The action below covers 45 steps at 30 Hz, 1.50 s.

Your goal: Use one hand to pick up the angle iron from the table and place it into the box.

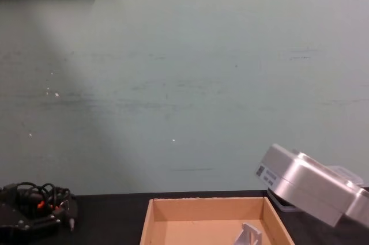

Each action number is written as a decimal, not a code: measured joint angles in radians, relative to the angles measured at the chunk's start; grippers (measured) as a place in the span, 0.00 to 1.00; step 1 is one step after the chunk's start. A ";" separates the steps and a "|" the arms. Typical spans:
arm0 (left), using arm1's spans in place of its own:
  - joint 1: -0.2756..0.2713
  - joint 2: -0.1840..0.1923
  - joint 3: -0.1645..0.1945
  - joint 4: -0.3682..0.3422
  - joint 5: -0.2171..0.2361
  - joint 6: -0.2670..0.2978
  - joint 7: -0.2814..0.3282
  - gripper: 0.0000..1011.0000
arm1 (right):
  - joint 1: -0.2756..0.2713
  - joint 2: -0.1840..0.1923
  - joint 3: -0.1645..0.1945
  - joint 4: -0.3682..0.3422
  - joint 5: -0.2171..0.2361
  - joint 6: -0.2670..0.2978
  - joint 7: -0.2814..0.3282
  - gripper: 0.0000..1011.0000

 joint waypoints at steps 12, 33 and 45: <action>0.000 0.000 0.000 0.000 0.000 0.000 0.000 0.99 | -0.005 -0.008 0.000 0.013 -0.001 0.007 -0.005 0.95; 0.000 0.000 0.000 0.000 0.000 0.000 0.000 0.99 | -0.014 -0.012 0.010 0.029 -0.001 0.010 -0.020 0.33; 0.000 0.000 0.000 0.000 0.000 0.000 0.000 0.99 | -0.018 -0.012 0.016 0.036 0.000 0.012 -0.022 0.07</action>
